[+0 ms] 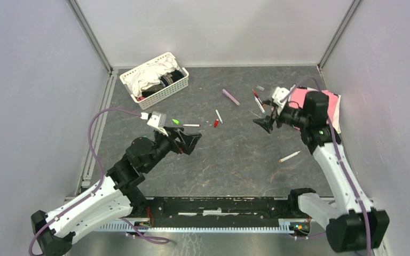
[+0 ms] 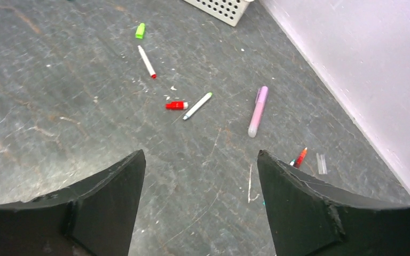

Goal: Insert the pens into the pen caps
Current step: Place the pen at the center of the board.

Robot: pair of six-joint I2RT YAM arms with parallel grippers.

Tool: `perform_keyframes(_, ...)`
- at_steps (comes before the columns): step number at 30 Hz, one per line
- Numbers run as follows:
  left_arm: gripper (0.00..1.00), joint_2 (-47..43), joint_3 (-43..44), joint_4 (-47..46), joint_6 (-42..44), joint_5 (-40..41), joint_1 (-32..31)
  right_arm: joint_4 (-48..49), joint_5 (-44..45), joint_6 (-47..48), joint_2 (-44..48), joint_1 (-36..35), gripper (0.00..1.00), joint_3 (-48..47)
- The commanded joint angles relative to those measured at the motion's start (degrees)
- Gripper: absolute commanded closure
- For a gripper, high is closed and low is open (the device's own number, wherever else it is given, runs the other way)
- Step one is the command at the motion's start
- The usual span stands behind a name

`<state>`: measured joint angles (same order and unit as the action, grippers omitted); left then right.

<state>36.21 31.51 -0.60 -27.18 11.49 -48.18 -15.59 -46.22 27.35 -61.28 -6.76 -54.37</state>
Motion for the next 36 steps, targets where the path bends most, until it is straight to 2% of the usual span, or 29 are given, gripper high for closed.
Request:
perform_keyframes(1,0.0,1.27,0.61,-5.17,-6.44,-3.24,0.28,2.51,-8.56,3.39,7.65,3.86,0.17,7.28)
perform_keyframes(8,0.0,3.04,1.28,-5.33,-8.94,-5.06,0.28,11.8,-15.67,0.73,10.96,9.48,0.17,17.36)
perform_keyframes(12,0.0,4.73,3.11,-2.7,-9.14,-5.13,0.28,13.76,-17.9,3.13,10.89,9.62,0.16,21.31)
perform_keyframes(15,0.0,5.79,3.09,-2.55,-10.33,-5.24,0.28,10.77,-19.23,9.5,10.46,9.58,0.16,22.5)
perform_keyframes(21,0.0,7.71,3.16,-2.24,-10.59,-4.69,0.28,9.44,-17.89,10.2,8.84,9.54,0.16,22.11)
perform_keyframes(29,0.0,10.36,4.87,3.71,-4.95,0.2,0.28,9.2,-12.28,11.21,6.9,9.58,0.16,21.98)
perform_keyframes(36,0.0,10.19,1.09,-1.89,-2.19,0.18,0.28,7.32,-7.19,12.59,4.36,9.58,0.15,20.88)
